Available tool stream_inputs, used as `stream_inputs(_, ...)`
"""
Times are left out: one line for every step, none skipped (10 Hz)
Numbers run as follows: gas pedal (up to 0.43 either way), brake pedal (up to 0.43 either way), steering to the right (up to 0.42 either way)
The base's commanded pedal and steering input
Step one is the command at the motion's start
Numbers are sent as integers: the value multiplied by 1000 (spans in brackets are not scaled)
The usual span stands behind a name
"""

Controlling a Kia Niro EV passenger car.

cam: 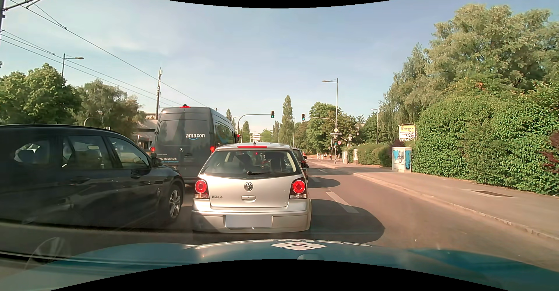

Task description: Follow the waypoints while adhering to traffic rules and regulations

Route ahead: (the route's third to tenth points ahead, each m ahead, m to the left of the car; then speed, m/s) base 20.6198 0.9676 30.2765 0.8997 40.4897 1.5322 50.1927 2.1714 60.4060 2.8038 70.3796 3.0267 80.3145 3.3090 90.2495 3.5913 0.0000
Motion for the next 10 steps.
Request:
stream_inputs(0, 256, 2)
stream_inputs(0, 256, 2)
stream_inputs(0, 226, 2)
stream_inputs(0, 0, 2)
stream_inputs(0, 0, 2)
stream_inputs(0, 0, 2)
stream_inputs(209, 0, 2)
stream_inputs(268, 0, 2)
stream_inputs(331, 0, 1)
stream_inputs(331, 0, 2)
